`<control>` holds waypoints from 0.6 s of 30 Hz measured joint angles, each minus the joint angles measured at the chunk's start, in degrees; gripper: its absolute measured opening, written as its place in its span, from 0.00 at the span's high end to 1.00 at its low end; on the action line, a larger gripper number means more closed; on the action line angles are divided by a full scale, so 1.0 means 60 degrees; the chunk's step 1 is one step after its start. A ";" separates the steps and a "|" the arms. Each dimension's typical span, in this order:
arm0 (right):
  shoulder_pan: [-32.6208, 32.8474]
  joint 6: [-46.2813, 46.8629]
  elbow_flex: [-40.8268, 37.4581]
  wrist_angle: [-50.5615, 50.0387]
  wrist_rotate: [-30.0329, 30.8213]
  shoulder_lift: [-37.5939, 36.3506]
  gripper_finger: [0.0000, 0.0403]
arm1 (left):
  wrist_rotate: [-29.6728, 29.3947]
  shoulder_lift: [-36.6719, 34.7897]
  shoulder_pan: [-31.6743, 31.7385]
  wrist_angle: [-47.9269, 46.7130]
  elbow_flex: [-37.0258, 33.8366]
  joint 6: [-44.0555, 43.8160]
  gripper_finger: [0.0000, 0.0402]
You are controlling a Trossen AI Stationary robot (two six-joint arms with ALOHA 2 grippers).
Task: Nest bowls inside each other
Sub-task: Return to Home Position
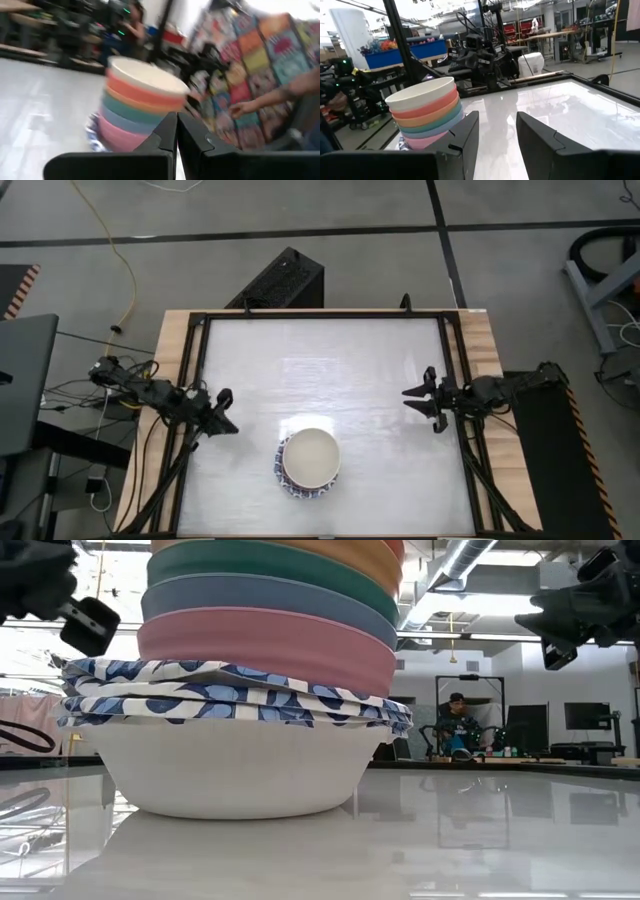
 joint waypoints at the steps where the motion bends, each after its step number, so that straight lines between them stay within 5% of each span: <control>1: 0.0000 0.0003 0.0000 -0.0043 0.0000 0.0003 0.62 | 0.0335 0.0000 0.0000 -0.0147 0.0000 0.0118 1.00; 6: 0.0000 0.0004 -0.0004 -0.0122 -0.0004 0.0000 0.62 | 0.1318 0.0004 -0.0007 -0.1036 0.0000 -0.0265 1.00; 18: 0.0000 0.0004 -0.0007 -0.0199 -0.0004 0.0000 0.62 | -0.0159 0.0025 0.0000 -0.1322 0.0062 -0.0209 1.00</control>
